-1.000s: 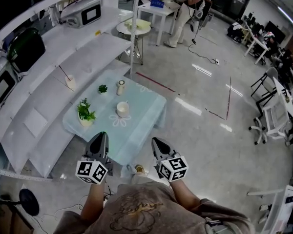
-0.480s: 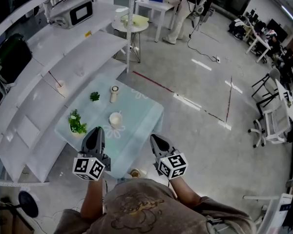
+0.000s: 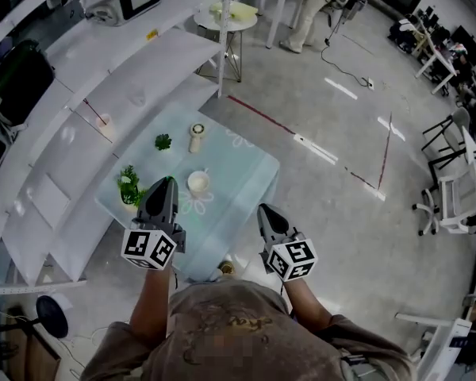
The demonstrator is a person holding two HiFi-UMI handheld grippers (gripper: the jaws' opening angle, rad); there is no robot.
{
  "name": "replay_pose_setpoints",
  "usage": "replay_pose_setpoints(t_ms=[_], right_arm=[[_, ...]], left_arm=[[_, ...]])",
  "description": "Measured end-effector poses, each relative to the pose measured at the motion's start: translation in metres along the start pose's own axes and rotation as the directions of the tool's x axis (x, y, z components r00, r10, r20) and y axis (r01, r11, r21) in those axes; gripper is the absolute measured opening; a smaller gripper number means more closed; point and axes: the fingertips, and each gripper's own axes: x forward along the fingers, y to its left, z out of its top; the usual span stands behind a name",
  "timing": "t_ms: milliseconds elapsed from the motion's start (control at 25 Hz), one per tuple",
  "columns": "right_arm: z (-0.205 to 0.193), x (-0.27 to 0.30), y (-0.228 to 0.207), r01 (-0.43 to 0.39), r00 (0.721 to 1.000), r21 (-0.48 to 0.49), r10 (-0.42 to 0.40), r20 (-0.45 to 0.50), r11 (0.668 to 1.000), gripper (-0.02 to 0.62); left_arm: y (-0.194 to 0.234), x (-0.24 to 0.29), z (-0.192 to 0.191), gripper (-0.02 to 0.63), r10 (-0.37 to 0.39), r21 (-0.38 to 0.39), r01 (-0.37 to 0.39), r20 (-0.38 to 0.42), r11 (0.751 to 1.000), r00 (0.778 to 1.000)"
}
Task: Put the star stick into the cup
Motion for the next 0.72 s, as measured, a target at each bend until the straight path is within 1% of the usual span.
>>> replay_pose_setpoints(t_ms=[200, 320, 520, 720], right_arm=[[-0.004, 0.012, 0.009, 0.031, 1.0, 0.027, -0.031, 0.0, 0.999, 0.005], [-0.007, 0.017, 0.014, 0.048, 0.999, 0.035, -0.048, -0.003, 0.998, 0.004], [-0.013, 0.017, 0.009, 0.095, 0.995, 0.047, -0.095, -0.017, 0.994, 0.005], [-0.015, 0.015, 0.002, 0.142, 0.99, 0.051, -0.141, -0.022, 0.989, 0.004]], left_arm=[[0.021, 0.022, -0.003, 0.032, -0.029, 0.004, 0.029, -0.003, 1.0, 1.0], [0.036, 0.035, -0.004, 0.032, -0.038, 0.004, 0.038, 0.012, 0.999, 0.999], [0.058, 0.062, -0.014, 0.032, -0.045, 0.002, 0.045, 0.023, 0.999, 0.999], [0.073, 0.09, -0.019, 0.032, -0.058, 0.018, 0.058, 0.025, 0.998, 0.998]])
